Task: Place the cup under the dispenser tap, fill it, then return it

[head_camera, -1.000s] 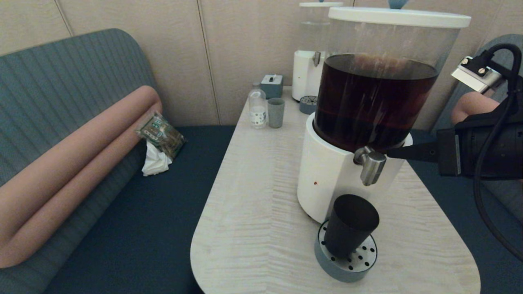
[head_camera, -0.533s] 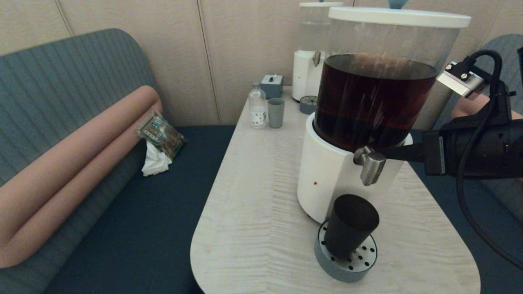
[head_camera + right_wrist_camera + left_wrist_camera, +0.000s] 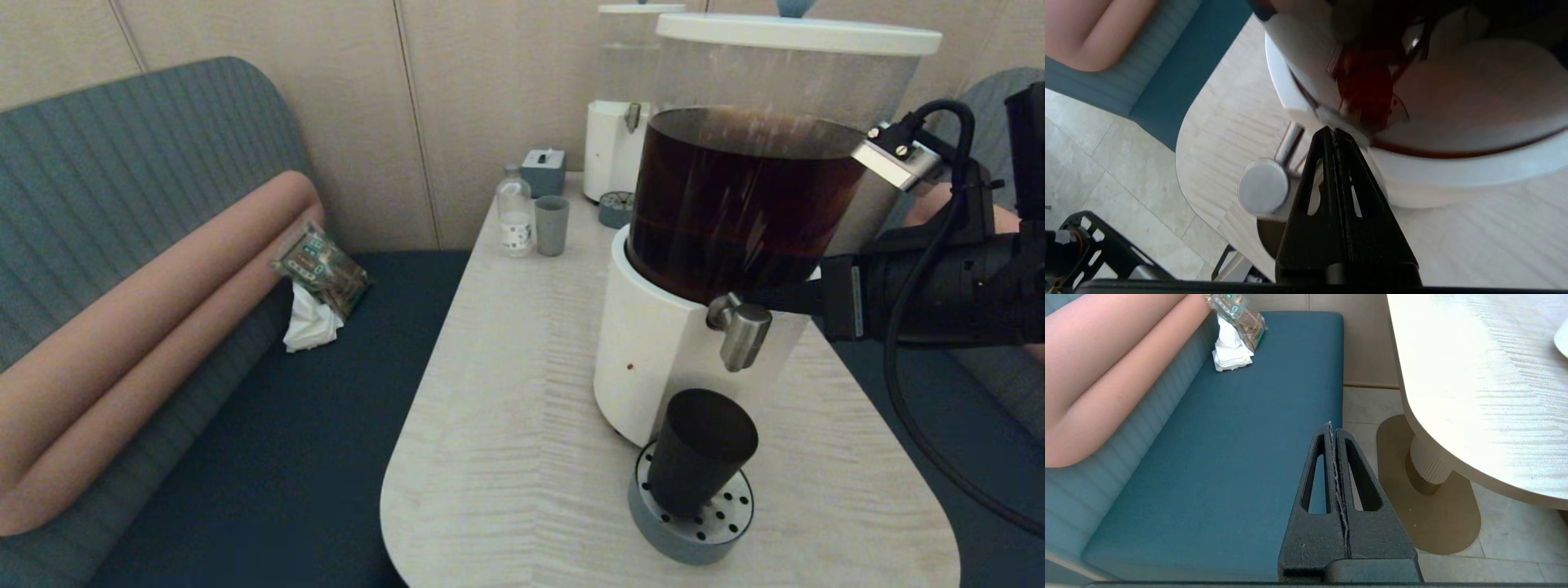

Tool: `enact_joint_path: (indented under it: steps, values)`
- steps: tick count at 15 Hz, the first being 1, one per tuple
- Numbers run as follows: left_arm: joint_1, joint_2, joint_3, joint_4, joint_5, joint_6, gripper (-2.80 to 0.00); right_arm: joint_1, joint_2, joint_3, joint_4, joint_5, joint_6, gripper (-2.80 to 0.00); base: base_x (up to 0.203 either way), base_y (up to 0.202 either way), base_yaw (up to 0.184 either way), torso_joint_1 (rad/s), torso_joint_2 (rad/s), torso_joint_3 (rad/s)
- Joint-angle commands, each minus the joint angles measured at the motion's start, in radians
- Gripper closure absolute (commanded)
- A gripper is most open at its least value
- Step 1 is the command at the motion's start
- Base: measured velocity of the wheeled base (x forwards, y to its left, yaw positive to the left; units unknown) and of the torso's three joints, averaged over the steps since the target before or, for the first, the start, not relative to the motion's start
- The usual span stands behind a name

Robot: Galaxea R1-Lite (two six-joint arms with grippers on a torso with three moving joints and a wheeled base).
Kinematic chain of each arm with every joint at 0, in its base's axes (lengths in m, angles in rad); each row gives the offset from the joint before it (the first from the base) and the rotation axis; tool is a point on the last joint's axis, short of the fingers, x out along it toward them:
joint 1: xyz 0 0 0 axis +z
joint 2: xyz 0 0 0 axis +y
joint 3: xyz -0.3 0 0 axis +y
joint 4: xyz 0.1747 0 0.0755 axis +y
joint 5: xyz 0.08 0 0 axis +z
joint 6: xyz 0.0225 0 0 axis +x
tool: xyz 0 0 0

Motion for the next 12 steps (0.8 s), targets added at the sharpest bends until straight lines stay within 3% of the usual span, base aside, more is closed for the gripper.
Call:
enact_joint_path:
  steps: [1,12]
  values:
    - [-0.001,0.0,0.002,0.0,0.0,-0.001,0.0,0.001,0.013,-0.001,-0.014,0.001,0.0,0.0,0.0,0.0,0.0,0.0,0.0,0.0]
    - [0.001,0.001,0.002,0.0,0.0,-0.001,0.0,0.035,0.067,-0.016,-0.046,0.004,-0.002,0.0,0.0,0.0,0.0,0.0,0.0,0.0]
